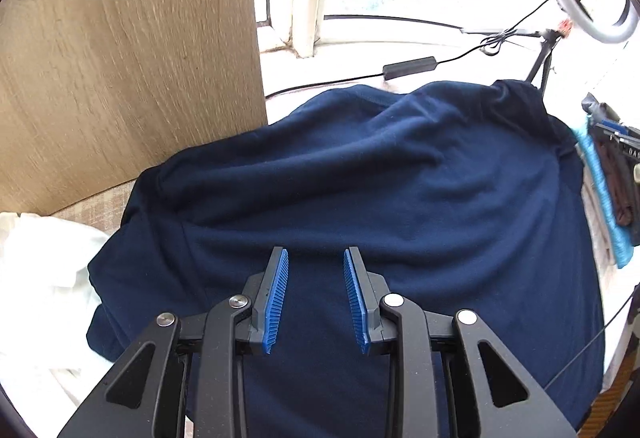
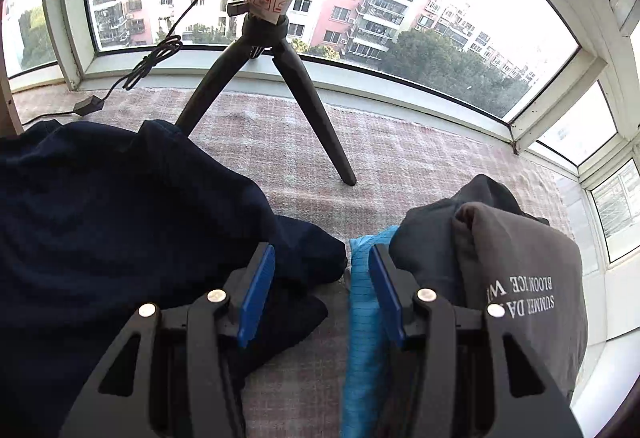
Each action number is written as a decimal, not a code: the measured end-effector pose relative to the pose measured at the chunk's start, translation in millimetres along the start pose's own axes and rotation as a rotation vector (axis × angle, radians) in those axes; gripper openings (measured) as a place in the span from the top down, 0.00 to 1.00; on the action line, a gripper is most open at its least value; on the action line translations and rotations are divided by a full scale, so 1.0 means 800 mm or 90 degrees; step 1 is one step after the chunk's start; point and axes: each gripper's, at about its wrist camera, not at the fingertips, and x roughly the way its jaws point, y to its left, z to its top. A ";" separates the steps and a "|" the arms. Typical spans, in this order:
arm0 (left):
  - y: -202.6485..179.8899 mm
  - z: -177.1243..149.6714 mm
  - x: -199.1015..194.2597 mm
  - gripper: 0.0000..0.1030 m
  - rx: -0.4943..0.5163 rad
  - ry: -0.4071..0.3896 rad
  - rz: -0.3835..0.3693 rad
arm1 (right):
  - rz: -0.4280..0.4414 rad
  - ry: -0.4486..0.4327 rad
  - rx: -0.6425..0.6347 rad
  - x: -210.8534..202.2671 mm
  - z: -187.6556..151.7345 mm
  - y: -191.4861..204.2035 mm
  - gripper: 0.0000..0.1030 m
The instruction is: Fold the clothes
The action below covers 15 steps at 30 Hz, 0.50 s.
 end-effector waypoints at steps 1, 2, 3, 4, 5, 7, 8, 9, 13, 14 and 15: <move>-0.011 -0.006 -0.005 0.73 0.014 0.003 -0.013 | 0.042 0.002 0.004 -0.006 -0.009 0.001 0.53; -0.021 -0.012 -0.010 0.73 0.028 0.006 -0.027 | 0.061 0.015 0.003 -0.007 -0.025 0.004 0.53; -0.033 -0.020 -0.011 0.73 0.046 0.012 -0.031 | 0.076 0.029 0.000 -0.007 -0.042 0.007 0.54; -0.046 -0.028 -0.011 0.73 0.064 0.019 -0.032 | 0.080 0.047 -0.003 -0.002 -0.064 0.013 0.56; -0.059 -0.037 -0.010 0.73 0.082 0.026 -0.033 | 0.082 0.066 -0.006 0.003 -0.087 0.018 0.57; -0.080 -0.053 -0.007 0.73 0.110 0.039 -0.032 | 0.085 0.107 -0.002 0.017 -0.128 0.020 0.69; -0.088 -0.060 -0.004 0.73 0.116 0.045 -0.031 | 0.089 0.126 0.003 0.023 -0.147 0.019 0.69; -0.093 -0.065 -0.004 0.73 0.120 0.051 -0.027 | 0.097 0.137 0.012 0.028 -0.160 0.018 0.69; -0.088 -0.074 0.005 0.73 0.108 0.070 -0.008 | 0.142 0.132 0.065 0.035 -0.177 0.009 0.69; -0.085 -0.075 0.009 0.73 0.102 0.072 -0.003 | 0.148 0.132 0.065 0.035 -0.177 0.010 0.69; -0.082 -0.076 0.010 0.73 0.095 0.073 0.000 | 0.150 0.135 0.059 0.036 -0.178 0.014 0.69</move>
